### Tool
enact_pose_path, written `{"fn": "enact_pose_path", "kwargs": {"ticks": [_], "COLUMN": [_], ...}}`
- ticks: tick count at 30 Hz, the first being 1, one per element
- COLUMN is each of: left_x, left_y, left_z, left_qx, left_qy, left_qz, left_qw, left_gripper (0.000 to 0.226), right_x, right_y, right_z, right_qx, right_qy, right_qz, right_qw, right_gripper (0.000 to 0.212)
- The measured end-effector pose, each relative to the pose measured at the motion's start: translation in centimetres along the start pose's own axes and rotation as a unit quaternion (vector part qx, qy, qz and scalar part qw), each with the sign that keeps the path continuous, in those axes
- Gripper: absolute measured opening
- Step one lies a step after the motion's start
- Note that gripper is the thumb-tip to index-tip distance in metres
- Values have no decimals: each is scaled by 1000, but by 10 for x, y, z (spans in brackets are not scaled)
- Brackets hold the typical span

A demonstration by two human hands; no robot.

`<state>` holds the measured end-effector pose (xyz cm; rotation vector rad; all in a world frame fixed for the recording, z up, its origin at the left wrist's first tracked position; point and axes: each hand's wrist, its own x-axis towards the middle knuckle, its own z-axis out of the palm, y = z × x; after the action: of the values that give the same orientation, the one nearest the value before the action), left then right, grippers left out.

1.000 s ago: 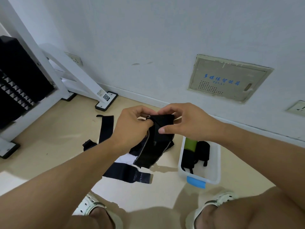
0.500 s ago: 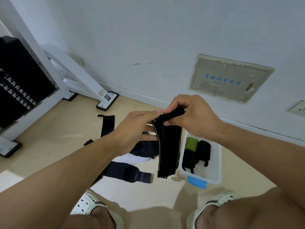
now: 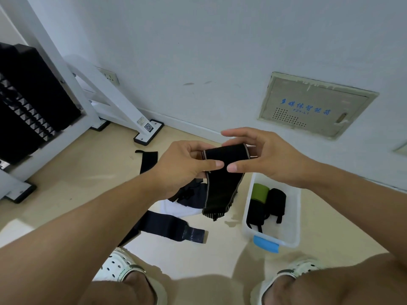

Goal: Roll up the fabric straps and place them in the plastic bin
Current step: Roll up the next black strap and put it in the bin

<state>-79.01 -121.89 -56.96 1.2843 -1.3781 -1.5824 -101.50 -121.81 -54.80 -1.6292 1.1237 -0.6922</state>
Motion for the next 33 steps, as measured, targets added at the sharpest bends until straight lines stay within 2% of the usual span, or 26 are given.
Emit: {"fn": "enact_pose_path", "kwargs": {"ticks": [2,7,11,15,18,22,25,30,33], "left_x": [0,0,0,0,3,6,3,-6,-9], "left_y": [0,-2,-3,1,2,0,1,7,11], "left_z": [-2,-2,2,11,21,29,28,28,27], "left_qx": [15,23,-20,-125,-198,-229,-241,-247,-212], "left_qy": [2,3,26,-2,-10,64,94,84,80], "left_qz": [6,24,19,-39,-68,-86,-105,-119,-110], "left_qw": [1000,999,999,991,978,968,960,958,968], "left_gripper": [28,28,27,28,43,60,52,46,35], "right_x": [1,4,9,13,15,16,16,18,17], "right_y": [3,9,10,9,8,9,7,8,6], "right_z": [0,7,15,19,33,53,57,51,48], "right_qx": [21,8,48,62,-12,-46,-27,11,2], "right_qy": [4,30,99,154,147,115,95,91,110], "right_qz": [15,19,1,-18,-42,-40,-23,-14,-33], "right_qw": [1000,999,994,986,988,992,995,996,993], "right_gripper": [61,43,35,34,29,28,27,25,26]}}
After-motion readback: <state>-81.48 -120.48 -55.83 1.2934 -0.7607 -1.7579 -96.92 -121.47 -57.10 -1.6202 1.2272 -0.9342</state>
